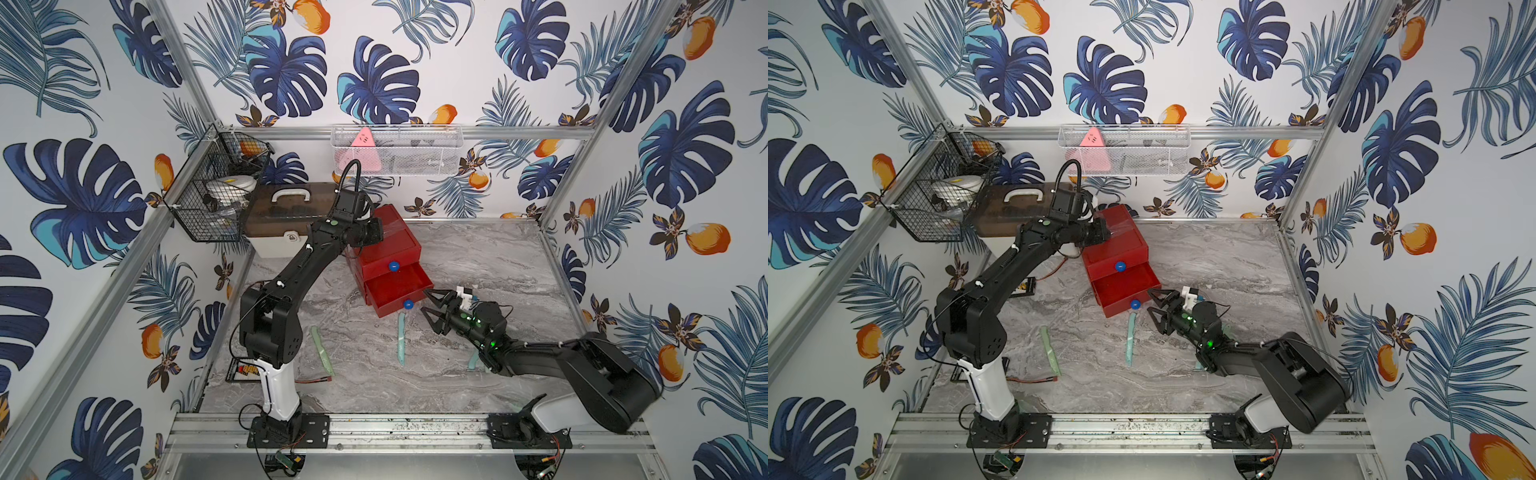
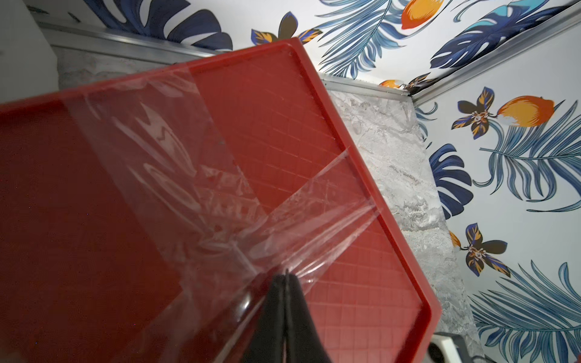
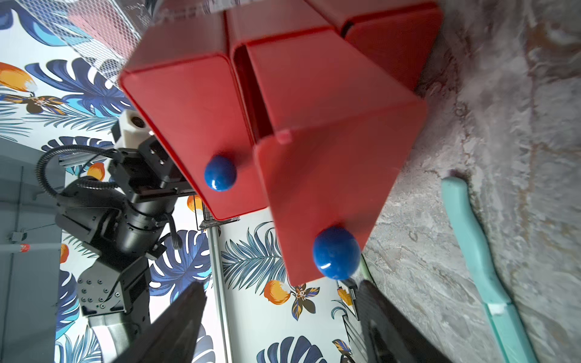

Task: Place the fruit knives into the drawer by color
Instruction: Open the drawer in the storage box, then pick up the fruit knife from the center of the board.

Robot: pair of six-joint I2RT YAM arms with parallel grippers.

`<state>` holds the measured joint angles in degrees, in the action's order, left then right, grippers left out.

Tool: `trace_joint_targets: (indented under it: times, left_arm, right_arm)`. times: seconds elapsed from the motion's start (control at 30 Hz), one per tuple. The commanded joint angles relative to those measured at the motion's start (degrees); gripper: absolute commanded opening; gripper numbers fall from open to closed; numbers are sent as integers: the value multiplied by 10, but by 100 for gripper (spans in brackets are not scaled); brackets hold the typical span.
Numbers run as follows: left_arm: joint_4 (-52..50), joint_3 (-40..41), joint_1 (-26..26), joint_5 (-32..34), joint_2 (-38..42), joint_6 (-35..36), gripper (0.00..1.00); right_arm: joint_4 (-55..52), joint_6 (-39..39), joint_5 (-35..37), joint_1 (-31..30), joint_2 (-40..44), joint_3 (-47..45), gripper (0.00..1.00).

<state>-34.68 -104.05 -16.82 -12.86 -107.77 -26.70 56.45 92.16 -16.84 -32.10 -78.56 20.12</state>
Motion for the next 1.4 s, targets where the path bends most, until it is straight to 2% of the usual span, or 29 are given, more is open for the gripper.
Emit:
trace_joint_targets:
  times: [0.0,0.07,0.1,0.17,0.27,0.43,0.63,0.83,0.93,1.13,1.37]
  left_arm:
    - [-106,-44,-4,12,-4,21,57]
    - [-123,-84,-10,19,-5,29,89]
    - [-131,-99,-13,22,-6,32,98]
    - [-146,-133,-23,28,-3,41,99]
    - [-152,-148,-39,32,17,48,99]
    - [-150,-105,-86,36,74,56,99]
    - [-133,16,-190,53,148,57,99]
    - [-66,195,-265,57,236,15,99]
    - [-36,264,-299,58,266,-2,99]
    - [33,378,-384,78,304,-20,99]
    - [88,463,-436,97,335,-60,99]
  right_arm:
    - [-287,-95,-30,37,117,30,84]
    - [-542,-197,-17,61,197,101,91]
    - [-603,-233,-13,71,212,127,93]
    - [-714,-307,-16,94,225,175,93]
    - [-899,-399,27,108,203,263,94]
    - [-1070,-474,115,115,162,350,100]
    - [-1147,-479,128,131,104,378,100]
    - [-1115,-463,96,146,94,327,99]
    - [-1089,-458,90,147,92,296,90]
    - [-1053,-453,84,147,73,263,62]
    - [-1038,-455,101,147,49,254,57]
